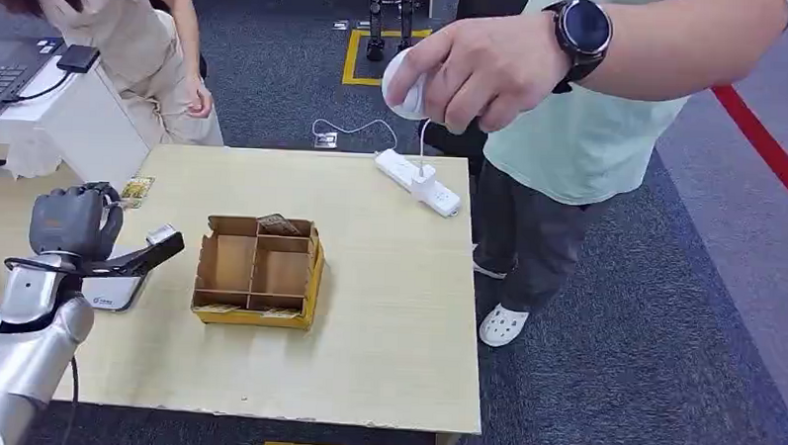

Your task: Pass the card to the sensor for recognition and then transmit it.

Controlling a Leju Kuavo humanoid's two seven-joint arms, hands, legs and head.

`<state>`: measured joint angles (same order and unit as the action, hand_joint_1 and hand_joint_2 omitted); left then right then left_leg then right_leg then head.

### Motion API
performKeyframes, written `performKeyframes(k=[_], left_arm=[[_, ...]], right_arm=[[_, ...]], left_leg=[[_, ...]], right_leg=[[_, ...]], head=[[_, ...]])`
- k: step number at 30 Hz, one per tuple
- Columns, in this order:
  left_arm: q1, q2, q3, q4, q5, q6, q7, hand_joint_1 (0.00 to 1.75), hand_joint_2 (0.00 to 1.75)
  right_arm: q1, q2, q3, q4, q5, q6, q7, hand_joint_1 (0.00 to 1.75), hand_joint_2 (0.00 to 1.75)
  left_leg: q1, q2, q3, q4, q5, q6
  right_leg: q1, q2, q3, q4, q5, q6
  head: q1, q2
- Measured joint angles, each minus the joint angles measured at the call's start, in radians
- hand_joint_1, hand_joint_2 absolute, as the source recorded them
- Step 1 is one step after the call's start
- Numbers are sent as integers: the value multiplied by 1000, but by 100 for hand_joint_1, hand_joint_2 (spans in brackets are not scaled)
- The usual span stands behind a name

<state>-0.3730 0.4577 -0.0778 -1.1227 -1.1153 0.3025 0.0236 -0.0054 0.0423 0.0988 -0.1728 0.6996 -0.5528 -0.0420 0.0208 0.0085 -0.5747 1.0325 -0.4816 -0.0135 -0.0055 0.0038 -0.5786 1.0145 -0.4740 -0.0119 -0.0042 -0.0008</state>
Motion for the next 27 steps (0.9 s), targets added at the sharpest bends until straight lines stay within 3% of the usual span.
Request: performKeyframes(k=[6, 19, 21, 27], left_arm=[[25, 19, -2, 51, -89, 22, 58, 175, 175], [49, 32, -3, 128, -133, 31, 79, 175, 175], [59, 32, -3, 137, -135, 4, 73, 175, 175], [83, 49, -5, 158, -102, -183, 26, 175, 175]], right_arm=[[0, 0, 0, 0, 7, 0, 0, 0, 0], [-1, 0, 0, 0, 13, -1, 0, 0, 0], [-1, 0, 0, 0, 19, -1, 0, 0, 0], [-3, 0, 0, 0, 31, -1, 1, 0, 0]], left_leg=[[0, 0, 0, 0, 0, 0], [0, 0, -1, 0, 0, 0], [0, 0, -1, 0, 0, 0], [0, 0, -1, 0, 0, 0]], right_leg=[[0, 0, 0, 0, 0, 0], [0, 0, 0, 0, 0, 0], [0, 0, 0, 0, 0, 0], [0, 0, 0, 0, 0, 0]], head=[[0, 0], [0, 0], [0, 0], [0, 0]])
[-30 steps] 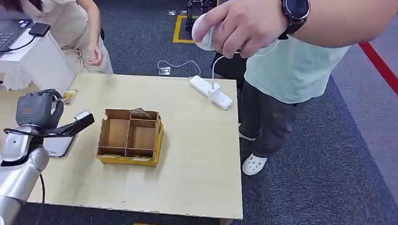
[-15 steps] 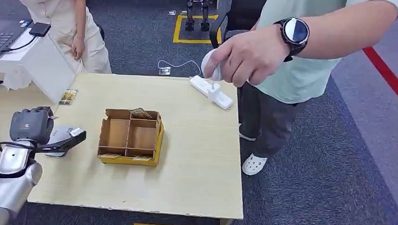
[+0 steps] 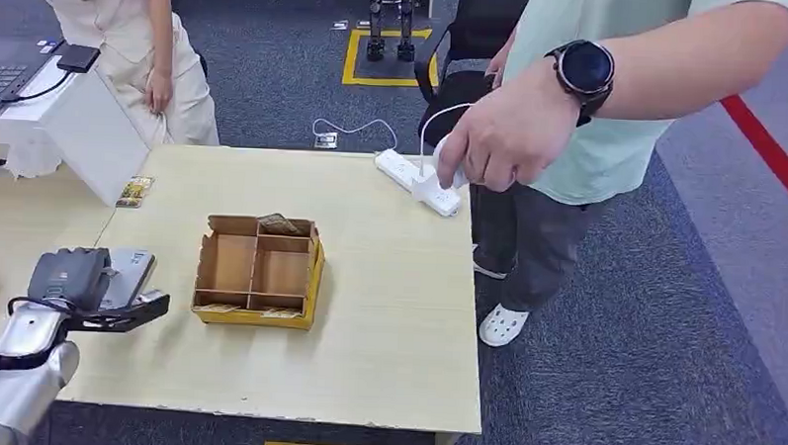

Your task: Pass the card to the sensor for recognition and then transmit it.

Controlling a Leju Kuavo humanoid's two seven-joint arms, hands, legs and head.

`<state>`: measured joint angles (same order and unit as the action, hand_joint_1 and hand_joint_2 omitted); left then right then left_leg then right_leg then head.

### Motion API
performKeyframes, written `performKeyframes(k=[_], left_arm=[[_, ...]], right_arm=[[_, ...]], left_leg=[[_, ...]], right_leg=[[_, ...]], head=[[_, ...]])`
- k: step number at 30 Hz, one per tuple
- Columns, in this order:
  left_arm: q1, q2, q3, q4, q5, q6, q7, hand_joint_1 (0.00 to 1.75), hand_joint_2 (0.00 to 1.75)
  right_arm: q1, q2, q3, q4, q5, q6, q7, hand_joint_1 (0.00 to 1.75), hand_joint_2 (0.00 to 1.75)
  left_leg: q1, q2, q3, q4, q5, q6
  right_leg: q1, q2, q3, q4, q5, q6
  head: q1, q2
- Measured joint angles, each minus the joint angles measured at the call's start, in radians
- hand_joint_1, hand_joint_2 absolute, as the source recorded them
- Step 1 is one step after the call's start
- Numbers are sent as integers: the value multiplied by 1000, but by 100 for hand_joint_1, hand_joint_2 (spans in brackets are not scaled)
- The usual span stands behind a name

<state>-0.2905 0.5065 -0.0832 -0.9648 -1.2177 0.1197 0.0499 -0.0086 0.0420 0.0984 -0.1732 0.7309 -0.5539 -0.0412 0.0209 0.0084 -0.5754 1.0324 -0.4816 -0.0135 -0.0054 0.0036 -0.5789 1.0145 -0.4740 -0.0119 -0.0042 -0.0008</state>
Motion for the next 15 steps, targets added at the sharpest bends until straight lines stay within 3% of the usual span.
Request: performKeyframes(k=[7, 15], left_arm=[[15, 53, -19, 14, 103, -183, -44, 175, 175], [24, 109, -54, 20, 184, -286, -74, 175, 175]], right_arm=[[-9, -2, 0, -3, 21, 0, 3, 0, 0], [-14, -4, 0, -4, 30, -1, 7, 0, 0]], left_leg=[[0, 0, 0, 0, 0, 0], [0, 0, 0, 0, 1, 0]], right_leg=[[0, 0, 0, 0, 0, 0], [0, -1, 0, 1, 0, 0]], head=[[0, 0], [-1, 0]])
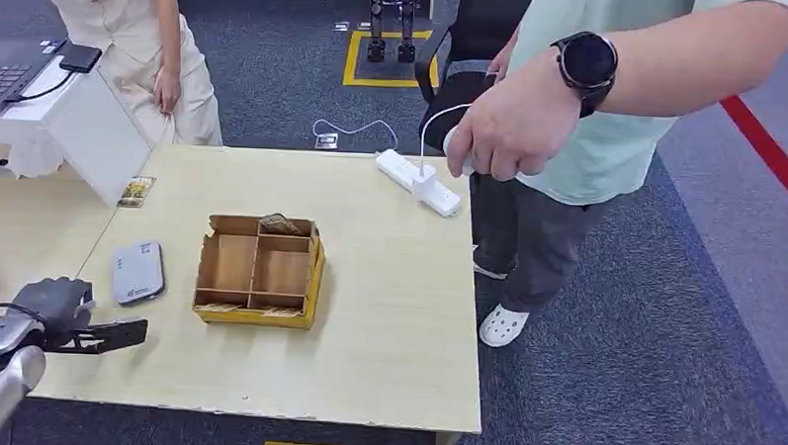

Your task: Pass the card to the sensor for recognition and then transmit it.

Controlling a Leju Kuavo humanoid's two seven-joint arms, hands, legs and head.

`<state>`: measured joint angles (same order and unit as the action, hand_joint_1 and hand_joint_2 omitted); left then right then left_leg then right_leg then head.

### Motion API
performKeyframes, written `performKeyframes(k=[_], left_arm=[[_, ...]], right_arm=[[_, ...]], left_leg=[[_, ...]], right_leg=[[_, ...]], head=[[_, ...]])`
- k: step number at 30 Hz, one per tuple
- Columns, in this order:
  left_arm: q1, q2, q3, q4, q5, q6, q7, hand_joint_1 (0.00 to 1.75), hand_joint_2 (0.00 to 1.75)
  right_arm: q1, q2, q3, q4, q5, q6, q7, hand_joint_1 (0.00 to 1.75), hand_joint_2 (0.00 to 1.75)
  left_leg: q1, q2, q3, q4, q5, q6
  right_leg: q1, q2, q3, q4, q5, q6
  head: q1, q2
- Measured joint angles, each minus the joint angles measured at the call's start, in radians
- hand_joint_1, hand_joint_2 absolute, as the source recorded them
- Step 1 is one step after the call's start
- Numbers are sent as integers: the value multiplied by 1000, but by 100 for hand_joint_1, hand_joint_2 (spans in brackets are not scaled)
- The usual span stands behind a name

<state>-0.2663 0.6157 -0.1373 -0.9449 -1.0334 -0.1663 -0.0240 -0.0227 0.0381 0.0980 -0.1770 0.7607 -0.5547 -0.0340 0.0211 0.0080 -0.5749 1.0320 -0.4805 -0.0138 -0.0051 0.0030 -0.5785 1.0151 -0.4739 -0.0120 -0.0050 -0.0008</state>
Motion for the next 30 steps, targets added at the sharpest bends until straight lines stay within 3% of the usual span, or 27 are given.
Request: performKeyframes(k=[9, 11, 13, 17, 19, 23, 30], left_arm=[[0, 26, -21, 2, 61, -21, -19, 175, 175], [1, 28, -26, 2, 88, 1, -25, 175, 175], [0, 18, -27, 1, 105, 97, -38, 175, 175], [2, -50, -23, -41, 93, 437, -39, 175, 175], [1, -85, 0, -72, 141, 548, -72, 175, 175], [-6, -148, 73, -142, 233, 659, -171, 175, 175], [-50, -202, 118, -188, 187, 720, -185, 175, 175]], right_arm=[[-2, -2, -2, 0, 4, -2, 0, 0, 0], [-3, -2, -2, 0, 6, -3, 0, 0, 0], [-2, -3, -6, 0, 8, -8, -5, 0, 0], [-2, -3, -15, 0, 8, -16, -21, 0, 0], [-1, -3, -18, 0, 10, -17, -24, 0, 0], [3, -3, -23, 0, 22, -17, -24, 0, 0], [2, -3, -23, 0, 41, -16, -22, 0, 0]], left_leg=[[0, 0, 0, 0, 0, 0], [0, 0, 0, 0, 0, 0], [0, 0, 0, 0, 0, 0], [0, -2, 0, 0, 0, 0], [-1, -1, 0, 1, 0, 0], [-1, -1, 0, 1, 0, 1], [-1, -1, -1, 1, 0, 0]], right_leg=[[0, 0, 0, 0, 0, 0], [0, 0, 0, 0, 0, 0], [0, -1, -1, 0, 0, 0], [0, -2, 0, 0, 1, 1], [-1, -1, 0, -1, 1, 0], [-1, 0, -1, -1, 2, 0], [-1, -1, -1, -1, 2, 0]], head=[[0, 0], [0, 0], [0, 0], [2, 0], [1, 0], [1, 0], [1, 0]])
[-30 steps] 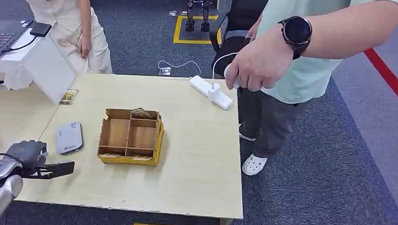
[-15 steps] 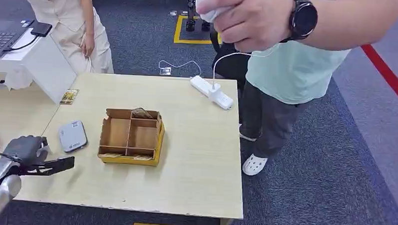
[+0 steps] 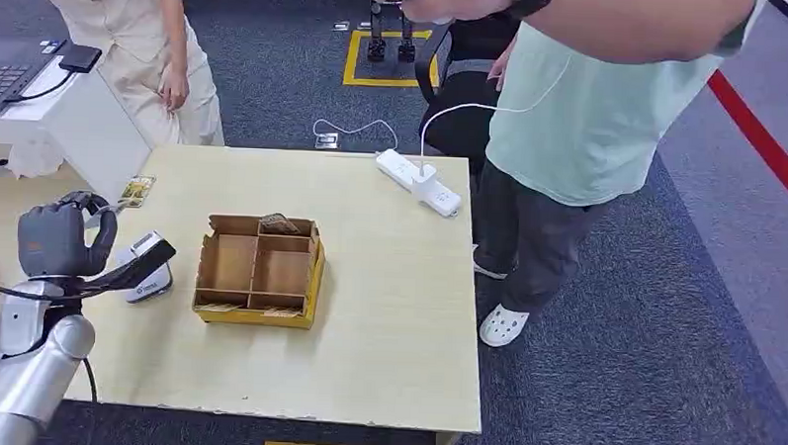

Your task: Pass the card to the sensor for recognition and then transmit it.

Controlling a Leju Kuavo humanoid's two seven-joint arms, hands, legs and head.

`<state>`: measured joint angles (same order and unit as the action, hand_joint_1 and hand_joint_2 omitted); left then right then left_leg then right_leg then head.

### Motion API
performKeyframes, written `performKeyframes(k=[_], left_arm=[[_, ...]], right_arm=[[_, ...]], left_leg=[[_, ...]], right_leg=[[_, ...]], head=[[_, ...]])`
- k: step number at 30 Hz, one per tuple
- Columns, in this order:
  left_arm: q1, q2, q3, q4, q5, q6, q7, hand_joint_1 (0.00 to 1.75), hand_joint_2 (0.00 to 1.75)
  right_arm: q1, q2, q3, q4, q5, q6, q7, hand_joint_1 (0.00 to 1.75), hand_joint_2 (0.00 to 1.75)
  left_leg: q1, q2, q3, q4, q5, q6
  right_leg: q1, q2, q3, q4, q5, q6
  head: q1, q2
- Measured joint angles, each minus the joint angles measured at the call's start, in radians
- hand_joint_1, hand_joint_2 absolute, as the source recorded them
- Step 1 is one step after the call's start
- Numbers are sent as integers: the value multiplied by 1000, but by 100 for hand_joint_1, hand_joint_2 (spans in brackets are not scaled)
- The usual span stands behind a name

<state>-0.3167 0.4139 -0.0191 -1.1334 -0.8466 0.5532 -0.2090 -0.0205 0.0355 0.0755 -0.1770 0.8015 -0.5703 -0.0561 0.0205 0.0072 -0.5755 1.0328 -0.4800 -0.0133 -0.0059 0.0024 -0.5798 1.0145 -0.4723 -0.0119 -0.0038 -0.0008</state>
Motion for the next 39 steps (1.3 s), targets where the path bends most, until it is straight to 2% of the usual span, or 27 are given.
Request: performKeyframes(k=[4, 9, 15, 21, 24, 28, 34, 35, 39], left_arm=[[-42, -14, 2, 4, -90, 50, 32, 175, 175], [-144, -40, 1, 57, -157, 96, 78, 175, 175], [-199, -61, 2, 97, -175, 106, 80, 175, 175], [-301, -89, -6, 195, -293, 115, 156, 175, 175], [-351, -109, -6, 240, -324, 117, 174, 175, 175], [-388, -126, -6, 272, -368, 117, 176, 175, 175], [-399, -143, -5, 280, -379, 117, 129, 175, 175], [-400, -145, -5, 281, -380, 117, 124, 0, 175], [-401, -155, 4, 283, -340, 117, 79, 0, 175]], right_arm=[[0, 0, 0, 0, 13, 0, 2, 0, 0], [-2, 1, 0, 0, 31, 0, 14, 0, 0], [-2, 3, 0, 0, 34, 1, 15, 0, 0], [-7, 7, 0, -2, 47, 4, 15, 0, 0], [-8, 9, 0, -6, 52, 4, 15, 0, 0], [-8, 12, 0, -7, 53, 4, 15, 0, 0], [-7, 13, 0, -7, 55, 3, 14, 0, 0], [-7, 13, 0, -7, 55, 3, 15, 0, 0], [-7, 13, 0, -7, 59, 3, 14, 0, 0]], left_leg=[[0, 0, 0, 0, 0, 0], [0, 0, -1, 0, 1, 1], [0, 0, -1, 0, 1, 1], [0, 0, -2, 0, 2, 1], [0, 0, -2, 0, 2, 0], [0, 0, -2, 0, 2, 0], [0, 0, -3, 0, 2, 0], [0, 0, -3, 0, 2, 0], [0, 0, -3, 0, 2, 0]], right_leg=[[0, 0, 0, 0, 0, 0], [0, -1, 0, 0, 1, 0], [0, 0, -1, 0, 1, 0], [0, 0, -2, 0, 2, 0], [0, 0, -2, 0, 2, 0], [0, 0, -2, 0, 3, 0], [0, 0, -2, 0, 2, 0], [0, 0, -2, 0, 3, 0], [0, 0, -2, 0, 2, 0]], head=[[0, 0], [0, 0], [0, 0], [0, 0], [0, 0], [0, 0], [0, 0], [0, 0], [0, 0]])
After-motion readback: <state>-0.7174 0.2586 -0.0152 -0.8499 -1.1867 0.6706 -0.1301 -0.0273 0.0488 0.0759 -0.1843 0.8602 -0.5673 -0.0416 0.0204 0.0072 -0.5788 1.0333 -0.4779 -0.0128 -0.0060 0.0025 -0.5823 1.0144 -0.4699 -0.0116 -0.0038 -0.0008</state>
